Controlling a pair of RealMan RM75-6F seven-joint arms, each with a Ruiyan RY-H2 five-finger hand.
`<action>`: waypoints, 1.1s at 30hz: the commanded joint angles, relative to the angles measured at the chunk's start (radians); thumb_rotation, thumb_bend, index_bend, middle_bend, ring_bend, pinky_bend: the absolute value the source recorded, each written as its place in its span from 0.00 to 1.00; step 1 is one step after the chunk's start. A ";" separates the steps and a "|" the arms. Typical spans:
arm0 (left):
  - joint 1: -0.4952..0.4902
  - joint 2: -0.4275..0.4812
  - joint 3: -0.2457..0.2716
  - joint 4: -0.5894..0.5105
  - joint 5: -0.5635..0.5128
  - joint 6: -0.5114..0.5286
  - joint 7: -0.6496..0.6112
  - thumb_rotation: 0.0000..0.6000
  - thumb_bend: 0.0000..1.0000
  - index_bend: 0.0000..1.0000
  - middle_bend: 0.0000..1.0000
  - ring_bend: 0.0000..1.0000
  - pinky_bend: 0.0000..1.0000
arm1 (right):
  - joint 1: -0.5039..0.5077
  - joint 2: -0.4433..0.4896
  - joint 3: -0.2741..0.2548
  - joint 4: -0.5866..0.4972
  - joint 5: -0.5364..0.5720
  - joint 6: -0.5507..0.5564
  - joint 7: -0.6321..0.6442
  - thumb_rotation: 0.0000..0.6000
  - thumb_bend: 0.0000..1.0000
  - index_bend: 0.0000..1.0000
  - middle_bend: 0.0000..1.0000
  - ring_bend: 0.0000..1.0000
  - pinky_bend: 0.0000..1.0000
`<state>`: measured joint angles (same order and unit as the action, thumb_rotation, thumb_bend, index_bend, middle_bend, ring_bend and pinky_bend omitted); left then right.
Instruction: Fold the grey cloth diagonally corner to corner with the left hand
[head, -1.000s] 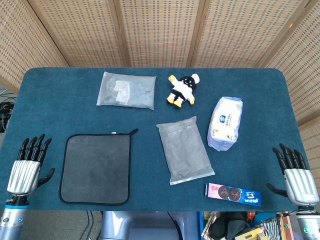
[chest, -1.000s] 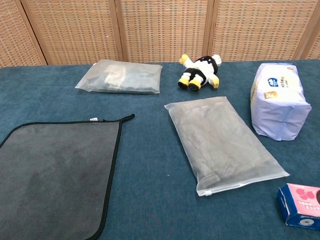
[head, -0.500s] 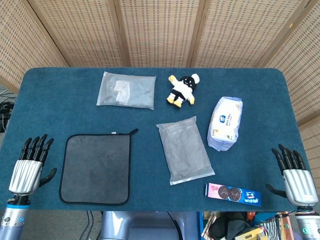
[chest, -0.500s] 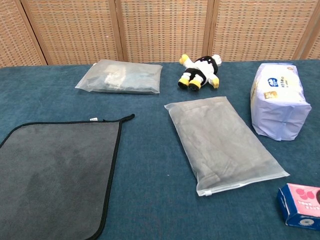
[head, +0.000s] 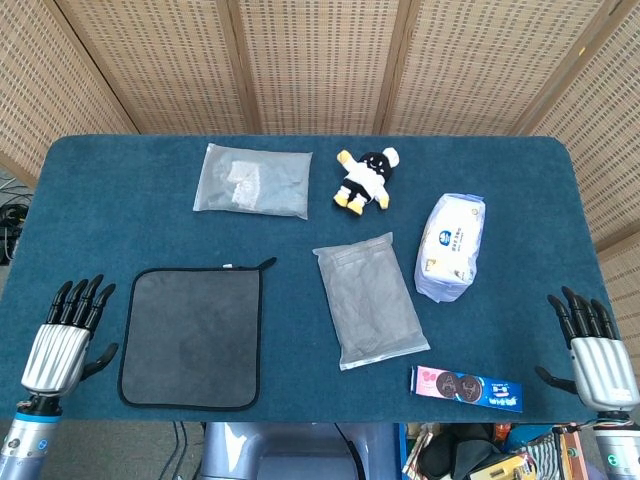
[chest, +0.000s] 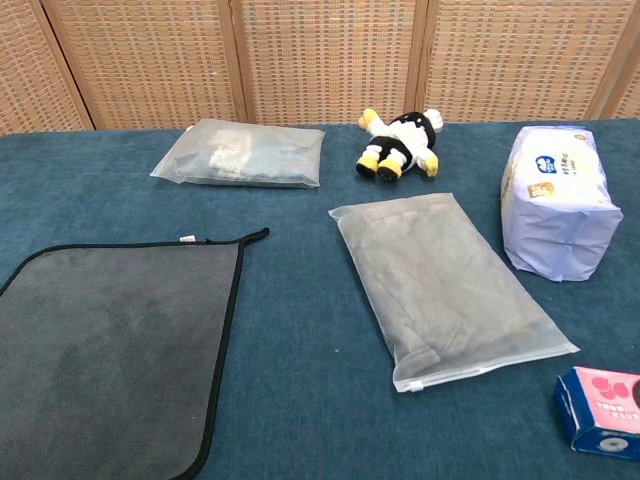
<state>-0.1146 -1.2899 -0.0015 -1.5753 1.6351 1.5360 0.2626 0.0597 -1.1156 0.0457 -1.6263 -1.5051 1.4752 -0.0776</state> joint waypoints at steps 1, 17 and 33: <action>-0.003 0.018 0.015 0.004 0.025 -0.002 -0.034 1.00 0.27 0.00 0.00 0.00 0.00 | 0.000 -0.001 -0.001 -0.002 -0.001 0.000 -0.006 1.00 0.00 0.00 0.00 0.00 0.00; 0.004 0.099 0.129 0.122 0.192 0.015 -0.141 1.00 0.27 0.33 0.00 0.00 0.00 | -0.004 0.000 0.000 -0.008 -0.006 0.010 -0.009 1.00 0.00 0.00 0.00 0.00 0.00; 0.058 0.041 0.209 0.292 0.203 -0.023 -0.150 1.00 0.27 0.33 0.00 0.00 0.00 | -0.006 0.000 0.004 -0.006 -0.006 0.017 0.005 1.00 0.00 0.00 0.00 0.00 0.00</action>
<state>-0.0606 -1.2429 0.2024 -1.2898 1.8375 1.5182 0.1137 0.0534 -1.1156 0.0492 -1.6322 -1.5110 1.4926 -0.0723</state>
